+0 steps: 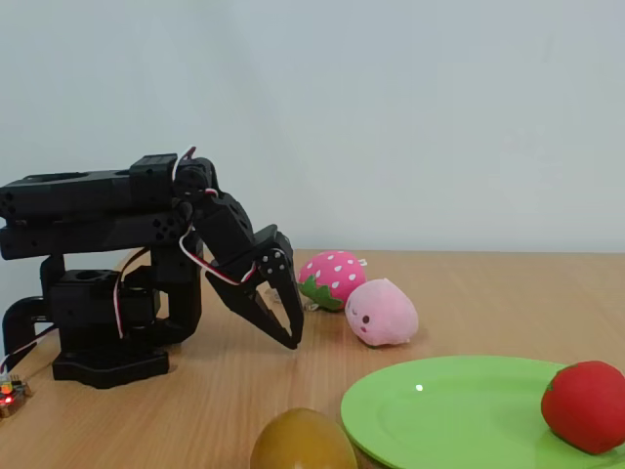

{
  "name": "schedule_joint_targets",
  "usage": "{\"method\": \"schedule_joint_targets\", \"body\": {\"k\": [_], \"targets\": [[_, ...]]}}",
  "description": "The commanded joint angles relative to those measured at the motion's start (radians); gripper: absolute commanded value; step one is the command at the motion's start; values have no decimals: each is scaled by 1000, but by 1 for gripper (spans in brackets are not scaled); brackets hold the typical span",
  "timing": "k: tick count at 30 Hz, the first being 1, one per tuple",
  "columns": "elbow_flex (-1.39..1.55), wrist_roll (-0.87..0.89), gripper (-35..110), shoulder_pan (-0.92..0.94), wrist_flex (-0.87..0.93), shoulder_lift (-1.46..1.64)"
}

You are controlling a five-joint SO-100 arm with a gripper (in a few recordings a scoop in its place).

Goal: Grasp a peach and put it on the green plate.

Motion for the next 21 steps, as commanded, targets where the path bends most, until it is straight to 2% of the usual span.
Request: {"method": "schedule_joint_targets", "body": {"k": [1, 21], "targets": [[20, 5, -8, -29, 18, 21], [20, -40, -8, -55, 18, 23]]}}
